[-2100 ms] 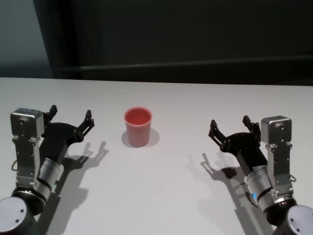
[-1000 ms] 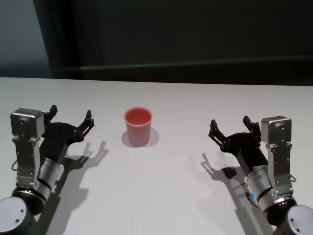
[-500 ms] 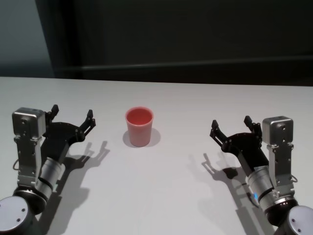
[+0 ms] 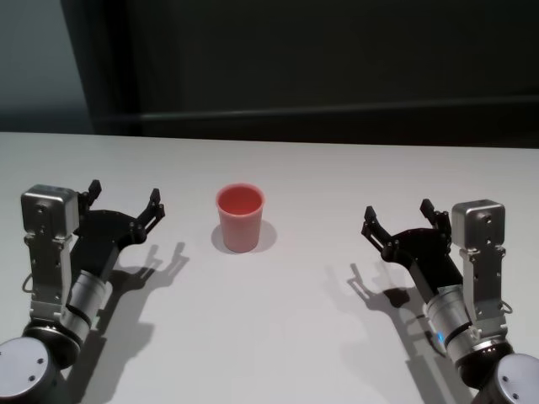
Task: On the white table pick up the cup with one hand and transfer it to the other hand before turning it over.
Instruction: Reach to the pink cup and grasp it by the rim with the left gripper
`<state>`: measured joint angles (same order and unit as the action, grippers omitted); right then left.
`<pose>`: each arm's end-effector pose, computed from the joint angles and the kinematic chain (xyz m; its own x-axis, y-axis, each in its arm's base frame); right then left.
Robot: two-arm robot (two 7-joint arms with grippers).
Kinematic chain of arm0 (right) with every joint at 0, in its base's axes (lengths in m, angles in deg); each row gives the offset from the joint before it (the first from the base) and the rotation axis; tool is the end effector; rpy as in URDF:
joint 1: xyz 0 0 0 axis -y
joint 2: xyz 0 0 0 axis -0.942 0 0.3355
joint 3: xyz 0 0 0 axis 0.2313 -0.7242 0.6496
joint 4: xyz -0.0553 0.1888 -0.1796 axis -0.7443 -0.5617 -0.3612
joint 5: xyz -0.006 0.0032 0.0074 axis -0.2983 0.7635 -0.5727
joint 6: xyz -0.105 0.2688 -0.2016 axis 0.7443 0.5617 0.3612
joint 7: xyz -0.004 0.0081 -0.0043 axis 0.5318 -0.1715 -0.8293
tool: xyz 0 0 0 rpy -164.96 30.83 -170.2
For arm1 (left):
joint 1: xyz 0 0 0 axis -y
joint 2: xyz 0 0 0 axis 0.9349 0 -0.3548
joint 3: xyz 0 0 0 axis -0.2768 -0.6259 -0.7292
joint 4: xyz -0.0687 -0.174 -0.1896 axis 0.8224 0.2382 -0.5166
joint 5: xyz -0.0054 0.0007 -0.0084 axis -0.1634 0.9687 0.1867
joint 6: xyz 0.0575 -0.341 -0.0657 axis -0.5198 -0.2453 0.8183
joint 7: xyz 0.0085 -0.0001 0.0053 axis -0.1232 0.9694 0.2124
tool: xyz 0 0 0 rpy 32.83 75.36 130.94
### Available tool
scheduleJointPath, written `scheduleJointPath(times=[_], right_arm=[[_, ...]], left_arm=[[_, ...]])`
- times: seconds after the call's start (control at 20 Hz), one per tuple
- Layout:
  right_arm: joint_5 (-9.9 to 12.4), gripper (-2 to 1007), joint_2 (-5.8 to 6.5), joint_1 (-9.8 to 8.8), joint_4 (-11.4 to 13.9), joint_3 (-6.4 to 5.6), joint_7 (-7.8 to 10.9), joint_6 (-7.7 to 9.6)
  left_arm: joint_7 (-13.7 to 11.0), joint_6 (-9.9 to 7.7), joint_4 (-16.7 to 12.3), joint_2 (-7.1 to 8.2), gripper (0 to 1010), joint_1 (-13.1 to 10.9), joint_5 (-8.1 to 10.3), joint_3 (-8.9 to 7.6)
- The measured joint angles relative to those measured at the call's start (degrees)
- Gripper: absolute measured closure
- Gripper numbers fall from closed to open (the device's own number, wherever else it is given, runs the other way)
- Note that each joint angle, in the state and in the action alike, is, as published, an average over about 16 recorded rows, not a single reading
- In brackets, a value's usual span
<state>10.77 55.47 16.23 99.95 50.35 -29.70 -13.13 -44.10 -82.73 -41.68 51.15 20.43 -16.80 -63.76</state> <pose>0.3432 0.0546 -0.2851 0.2028 -0.9779 -0.0509 0.9792 0.2028 0.0058 0.3654 0.0095 -0.2985 0.1902 0.9788 0.0759 -0.9817 0.1903 0.0057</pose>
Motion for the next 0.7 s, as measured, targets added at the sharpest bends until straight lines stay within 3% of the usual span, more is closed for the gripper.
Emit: scheduleJointPath(times=[0.7], right_arm=[[0.0, 3, 0.0, 0.0, 0.0, 0.0, 0.0, 0.0]], left_arm=[[0.0, 0.0, 0.0, 0.0, 9, 0.0, 0.0, 0.0]])
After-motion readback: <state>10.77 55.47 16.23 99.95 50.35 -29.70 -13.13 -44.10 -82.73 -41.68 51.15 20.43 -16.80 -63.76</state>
